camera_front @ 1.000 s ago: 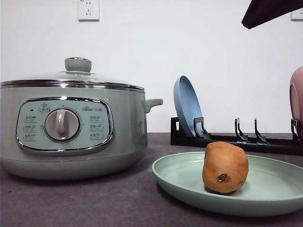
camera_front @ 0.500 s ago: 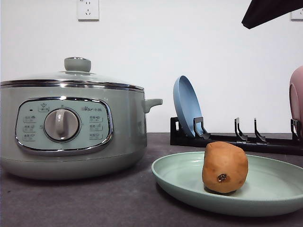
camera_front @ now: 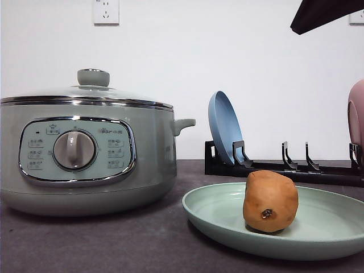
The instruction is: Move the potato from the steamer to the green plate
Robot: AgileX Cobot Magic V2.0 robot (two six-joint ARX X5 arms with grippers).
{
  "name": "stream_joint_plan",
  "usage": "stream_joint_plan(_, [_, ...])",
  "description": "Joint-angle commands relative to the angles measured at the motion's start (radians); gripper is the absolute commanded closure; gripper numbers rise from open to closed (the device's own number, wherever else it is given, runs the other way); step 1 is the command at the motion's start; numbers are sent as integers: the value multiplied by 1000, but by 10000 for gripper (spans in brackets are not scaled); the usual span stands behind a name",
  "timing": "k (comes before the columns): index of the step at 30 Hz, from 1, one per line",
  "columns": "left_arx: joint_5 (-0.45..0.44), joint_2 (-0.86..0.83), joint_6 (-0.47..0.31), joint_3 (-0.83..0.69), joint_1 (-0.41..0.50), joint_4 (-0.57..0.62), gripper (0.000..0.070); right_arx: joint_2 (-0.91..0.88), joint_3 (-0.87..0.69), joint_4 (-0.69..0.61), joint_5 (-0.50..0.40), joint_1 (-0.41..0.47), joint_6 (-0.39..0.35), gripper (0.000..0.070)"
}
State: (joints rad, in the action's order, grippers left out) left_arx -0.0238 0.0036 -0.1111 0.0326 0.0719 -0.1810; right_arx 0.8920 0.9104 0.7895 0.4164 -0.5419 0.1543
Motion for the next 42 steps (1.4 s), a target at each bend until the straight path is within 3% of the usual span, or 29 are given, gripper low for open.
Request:
stream_joint_plan(1, [3, -1, -4, -21, 3, -10, 700, 6, 14, -4, 2, -5, -9, 700])
stream_joint_plan(30, [2, -1, -1, -21, 3, -7, 700, 1, 14, -8, -3, -2, -26, 700])
stream_joint_plan(35, [2, -1, -1, -21, 3, -7, 700, -57, 2, -95, -66, 83, -86, 700])
stream_joint_plan(42, [2, 0, -1, -21, 3, -7, 700, -252, -108, -358, -81, 345, -106, 700])
